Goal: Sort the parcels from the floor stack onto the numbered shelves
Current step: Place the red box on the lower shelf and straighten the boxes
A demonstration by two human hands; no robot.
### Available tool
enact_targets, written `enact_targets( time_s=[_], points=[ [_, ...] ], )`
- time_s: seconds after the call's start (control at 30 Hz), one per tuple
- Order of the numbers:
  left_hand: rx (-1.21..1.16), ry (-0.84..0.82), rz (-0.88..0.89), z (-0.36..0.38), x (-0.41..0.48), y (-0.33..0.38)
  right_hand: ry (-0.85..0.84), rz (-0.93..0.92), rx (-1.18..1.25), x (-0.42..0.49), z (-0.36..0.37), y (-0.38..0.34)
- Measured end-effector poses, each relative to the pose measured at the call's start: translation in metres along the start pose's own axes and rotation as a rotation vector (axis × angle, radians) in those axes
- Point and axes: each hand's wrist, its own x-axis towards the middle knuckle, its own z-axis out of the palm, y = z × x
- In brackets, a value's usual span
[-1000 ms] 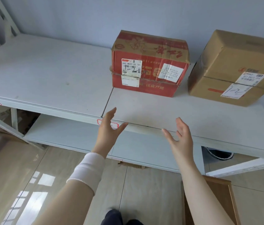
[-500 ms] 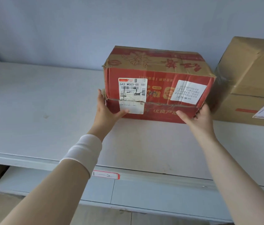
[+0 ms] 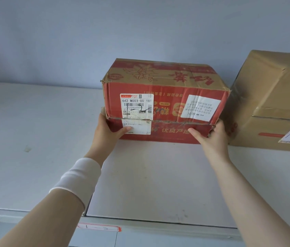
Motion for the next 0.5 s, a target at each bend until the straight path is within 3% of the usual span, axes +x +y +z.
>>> enact_targets(
  time_s=[0.23,0.37,0.5],
  points=[
    [0.048,0.008,-0.008,0.005,0.001,0.005,-0.010,0.003,-0.018,0.007,0.002,0.003],
    [0.087,0.006,-0.106,0.002,-0.007,0.010,-0.074,0.042,-0.052,0.001,-0.004,-0.003],
    [0.327,-0.003,-0.228,-0.003,-0.044,0.031,-0.165,0.097,-0.270,-0.028,-0.030,-0.015]
  ],
)
